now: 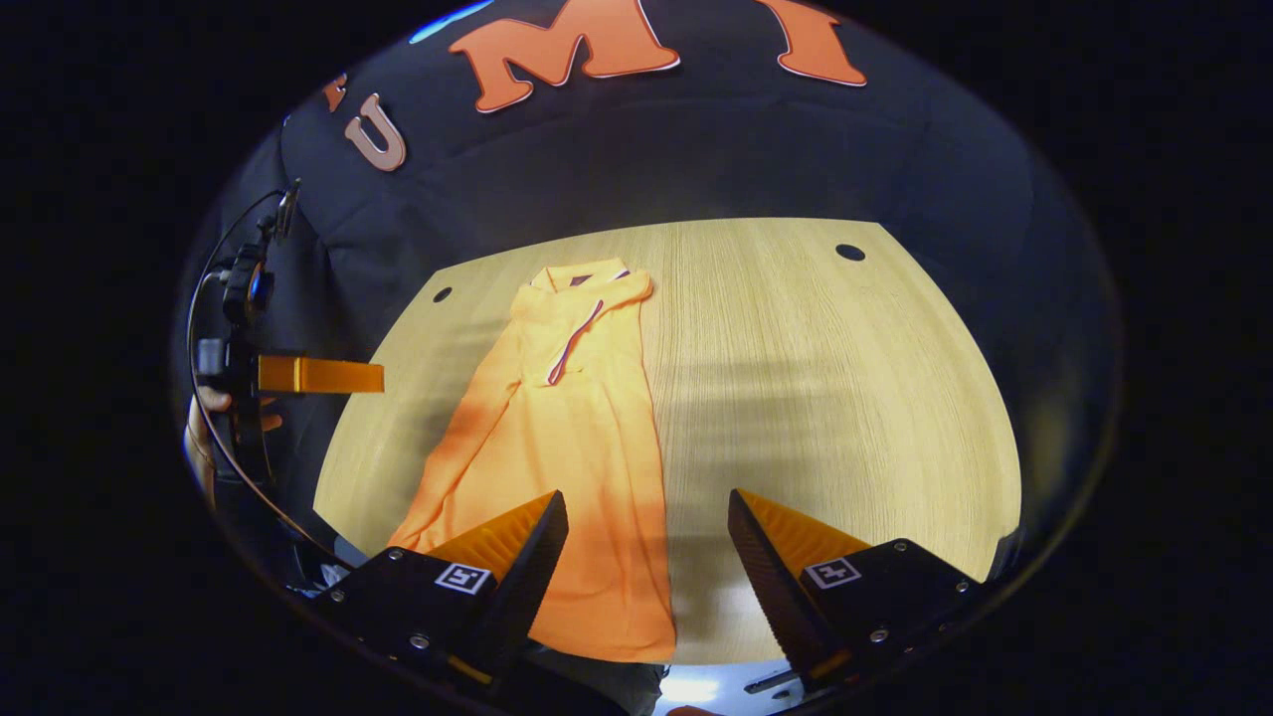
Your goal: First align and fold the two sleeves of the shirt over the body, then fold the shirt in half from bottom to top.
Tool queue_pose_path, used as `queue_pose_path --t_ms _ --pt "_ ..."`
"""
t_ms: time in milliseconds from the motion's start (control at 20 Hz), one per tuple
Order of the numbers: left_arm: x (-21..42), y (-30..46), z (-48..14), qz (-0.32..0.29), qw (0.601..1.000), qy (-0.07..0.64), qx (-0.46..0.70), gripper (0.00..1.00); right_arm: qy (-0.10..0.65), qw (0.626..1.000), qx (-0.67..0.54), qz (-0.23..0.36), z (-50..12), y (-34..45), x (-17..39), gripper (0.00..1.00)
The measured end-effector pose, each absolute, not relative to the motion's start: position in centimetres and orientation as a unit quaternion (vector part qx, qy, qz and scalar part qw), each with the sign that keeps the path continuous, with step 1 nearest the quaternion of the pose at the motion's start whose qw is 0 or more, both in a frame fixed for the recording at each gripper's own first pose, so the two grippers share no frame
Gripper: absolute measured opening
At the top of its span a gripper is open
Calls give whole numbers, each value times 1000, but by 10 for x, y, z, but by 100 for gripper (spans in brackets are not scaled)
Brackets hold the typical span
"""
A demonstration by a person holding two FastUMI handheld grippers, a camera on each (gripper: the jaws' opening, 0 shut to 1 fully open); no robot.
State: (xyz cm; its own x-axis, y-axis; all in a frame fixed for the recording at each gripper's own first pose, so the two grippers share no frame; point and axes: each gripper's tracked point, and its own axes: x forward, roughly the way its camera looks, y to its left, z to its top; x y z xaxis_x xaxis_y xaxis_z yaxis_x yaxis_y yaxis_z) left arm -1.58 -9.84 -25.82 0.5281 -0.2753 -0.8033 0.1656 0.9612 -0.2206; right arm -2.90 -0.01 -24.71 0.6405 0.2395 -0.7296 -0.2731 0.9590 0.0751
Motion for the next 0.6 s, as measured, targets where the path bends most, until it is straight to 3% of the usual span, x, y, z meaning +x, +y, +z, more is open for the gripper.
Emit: queue_pose_path --t_ms 600 --pt "-152 -85 -345 -108 837 534 -49 99 493 858 -60 132 -329 21 -110 99"
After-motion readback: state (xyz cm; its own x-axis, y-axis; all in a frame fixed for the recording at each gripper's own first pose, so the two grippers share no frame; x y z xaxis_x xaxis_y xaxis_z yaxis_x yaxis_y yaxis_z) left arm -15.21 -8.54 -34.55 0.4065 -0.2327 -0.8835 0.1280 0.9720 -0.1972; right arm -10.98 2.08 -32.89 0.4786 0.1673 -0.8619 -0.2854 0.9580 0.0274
